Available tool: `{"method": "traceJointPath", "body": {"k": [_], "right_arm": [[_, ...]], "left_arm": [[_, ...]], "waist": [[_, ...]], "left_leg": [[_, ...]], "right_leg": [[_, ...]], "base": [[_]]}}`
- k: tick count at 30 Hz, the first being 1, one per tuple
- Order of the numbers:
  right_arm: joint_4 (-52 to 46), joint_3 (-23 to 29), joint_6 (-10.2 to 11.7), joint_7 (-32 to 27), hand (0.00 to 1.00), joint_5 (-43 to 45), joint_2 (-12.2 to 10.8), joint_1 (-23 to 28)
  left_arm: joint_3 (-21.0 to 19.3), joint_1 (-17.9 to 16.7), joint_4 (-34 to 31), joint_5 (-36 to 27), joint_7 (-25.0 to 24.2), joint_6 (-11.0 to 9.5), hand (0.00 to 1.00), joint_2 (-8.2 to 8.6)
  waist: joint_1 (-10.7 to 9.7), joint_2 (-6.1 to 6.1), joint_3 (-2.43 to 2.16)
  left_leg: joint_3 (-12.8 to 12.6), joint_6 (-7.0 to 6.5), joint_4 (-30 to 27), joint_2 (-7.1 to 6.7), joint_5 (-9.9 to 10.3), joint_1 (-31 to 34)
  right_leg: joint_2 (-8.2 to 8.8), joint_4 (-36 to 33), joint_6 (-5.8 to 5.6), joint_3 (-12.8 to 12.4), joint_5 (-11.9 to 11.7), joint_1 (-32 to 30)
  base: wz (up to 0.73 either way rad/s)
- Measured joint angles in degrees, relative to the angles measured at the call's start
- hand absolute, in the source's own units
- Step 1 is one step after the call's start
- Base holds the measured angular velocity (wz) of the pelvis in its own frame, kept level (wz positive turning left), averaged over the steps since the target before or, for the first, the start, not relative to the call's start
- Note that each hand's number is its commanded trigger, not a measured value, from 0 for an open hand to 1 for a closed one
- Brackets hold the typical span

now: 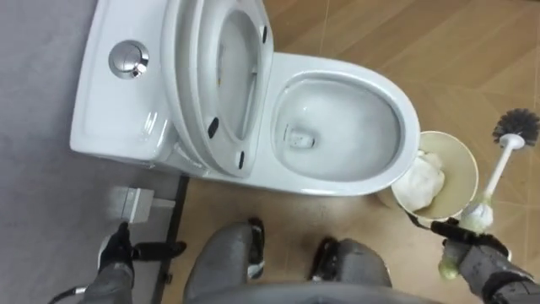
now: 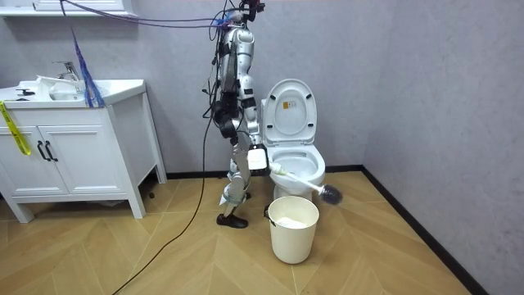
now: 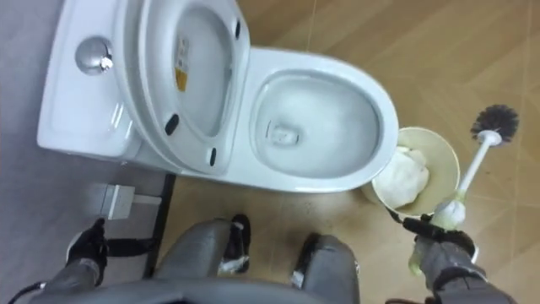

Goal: Brush toilet

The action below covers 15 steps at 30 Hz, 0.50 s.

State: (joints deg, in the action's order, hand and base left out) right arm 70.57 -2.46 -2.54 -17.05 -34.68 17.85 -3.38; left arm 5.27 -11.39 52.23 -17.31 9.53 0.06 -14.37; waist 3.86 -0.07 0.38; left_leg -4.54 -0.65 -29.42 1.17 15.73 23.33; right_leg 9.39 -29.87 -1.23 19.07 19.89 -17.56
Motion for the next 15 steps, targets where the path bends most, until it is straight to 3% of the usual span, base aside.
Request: {"method": "traceJointPath", "body": {"k": [3,7,11,15], "right_arm": [[-2.99,0.00,0.03,-0.90,1.00,5.20,-1.08,2.32],[-5.35,-0.23,0.49,-1.09,1.00,16.22,-1.35,4.81],[-7.77,-1.04,0.48,-1.16,1.00,25.63,-1.77,6.36],[-9.49,-2.75,0.60,-1.59,1.00,32.85,-2.39,7.39]], "left_arm": [[-0.77,-2.70,0.07,0.82,-0.09,-0.09,0.00,0.03],[-2.53,-5.80,-2.03,7.09,-0.15,-0.16,0.00,0.54],[-5.58,-7.55,-5.44,12.13,-0.12,-0.01,0.00,1.34],[-6.86,-8.61,-8.68,12.51,0.01,-0.13,0.00,2.66]], "waist": [[-0.32,-0.79,-0.23],[-0.06,-1.49,-0.36],[0.98,-1.84,-0.22],[1.31,-1.62,-0.15]], "left_leg": [[0.26,0.28,2.93,0.06,-0.16,-5.25],[0.19,0.42,5.23,0.12,-0.24,-9.93],[1.95,0.66,6.03,-0.12,-0.38,-12.38],[3.17,0.71,5.86,-0.12,-0.41,-13.10]], "right_leg": [[-0.88,3.91,-0.32,0.94,-0.82,5.92],[-1.75,8.10,-0.69,1.60,-1.45,11.62],[-2.35,10.34,-0.78,2.42,-1.64,15.18],[-2.96,12.39,-0.61,4.32,-2.00,17.82]], "base": [[0.04],[0.05],[0.11],[0.25]]}}
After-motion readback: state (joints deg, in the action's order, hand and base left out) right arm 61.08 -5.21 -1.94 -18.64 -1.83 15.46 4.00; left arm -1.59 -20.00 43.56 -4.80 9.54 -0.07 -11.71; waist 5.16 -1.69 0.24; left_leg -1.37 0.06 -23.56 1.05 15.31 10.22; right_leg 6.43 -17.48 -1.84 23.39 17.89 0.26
